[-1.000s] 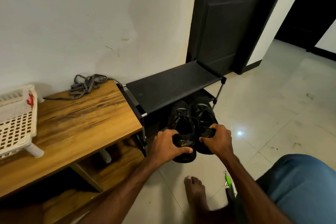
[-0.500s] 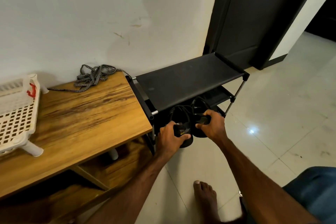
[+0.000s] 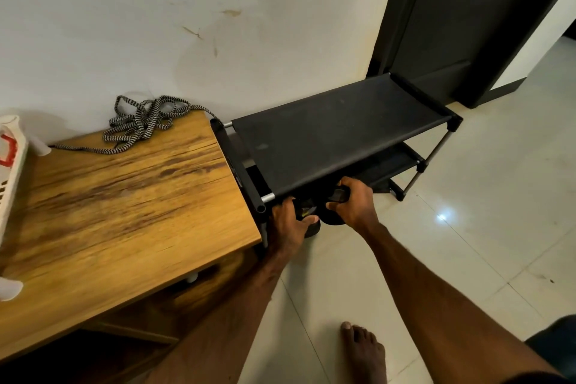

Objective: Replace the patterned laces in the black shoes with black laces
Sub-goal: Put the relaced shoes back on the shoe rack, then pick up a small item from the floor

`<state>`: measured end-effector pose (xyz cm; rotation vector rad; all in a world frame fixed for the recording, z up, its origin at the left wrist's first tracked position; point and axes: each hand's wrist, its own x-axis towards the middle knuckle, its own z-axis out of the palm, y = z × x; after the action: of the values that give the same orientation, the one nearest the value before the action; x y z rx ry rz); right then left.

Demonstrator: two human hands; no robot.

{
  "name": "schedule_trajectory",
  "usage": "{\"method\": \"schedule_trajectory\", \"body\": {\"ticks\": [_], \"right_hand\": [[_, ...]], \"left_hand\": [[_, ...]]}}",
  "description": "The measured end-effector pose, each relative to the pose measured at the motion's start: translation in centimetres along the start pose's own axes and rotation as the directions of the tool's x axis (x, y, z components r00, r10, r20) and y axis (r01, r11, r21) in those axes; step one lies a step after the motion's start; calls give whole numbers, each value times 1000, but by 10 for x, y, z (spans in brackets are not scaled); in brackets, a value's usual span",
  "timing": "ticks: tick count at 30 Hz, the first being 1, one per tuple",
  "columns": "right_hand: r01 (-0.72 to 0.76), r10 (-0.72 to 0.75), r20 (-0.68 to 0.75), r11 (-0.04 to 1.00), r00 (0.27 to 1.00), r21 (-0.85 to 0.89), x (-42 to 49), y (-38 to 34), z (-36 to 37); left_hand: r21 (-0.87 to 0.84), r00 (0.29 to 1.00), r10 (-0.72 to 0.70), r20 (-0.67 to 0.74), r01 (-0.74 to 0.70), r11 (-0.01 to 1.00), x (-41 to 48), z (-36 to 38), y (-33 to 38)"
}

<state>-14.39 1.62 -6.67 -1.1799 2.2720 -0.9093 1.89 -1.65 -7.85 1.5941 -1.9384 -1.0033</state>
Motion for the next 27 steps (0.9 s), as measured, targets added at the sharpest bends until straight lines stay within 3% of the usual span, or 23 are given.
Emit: {"method": "schedule_trajectory", "body": {"ticks": [8, 13, 20, 27], "right_hand": [[-41, 39, 21, 995, 999, 93, -5, 10, 4], [-75, 80, -39, 989, 996, 130, -44, 11, -15], [-209, 213, -38, 973, 976, 95, -150, 24, -54], [-272, 273, -90, 962, 958, 26, -221, 36, -85]], "left_hand": [[37, 1000, -20, 2, 20, 999, -17, 1, 1], [180, 999, 19, -35, -12, 984, -68, -9, 20], [254, 957, 223, 184, -265, 930, -162, -30, 63], [278, 899, 258, 353, -364, 889, -207, -41, 101]]}}
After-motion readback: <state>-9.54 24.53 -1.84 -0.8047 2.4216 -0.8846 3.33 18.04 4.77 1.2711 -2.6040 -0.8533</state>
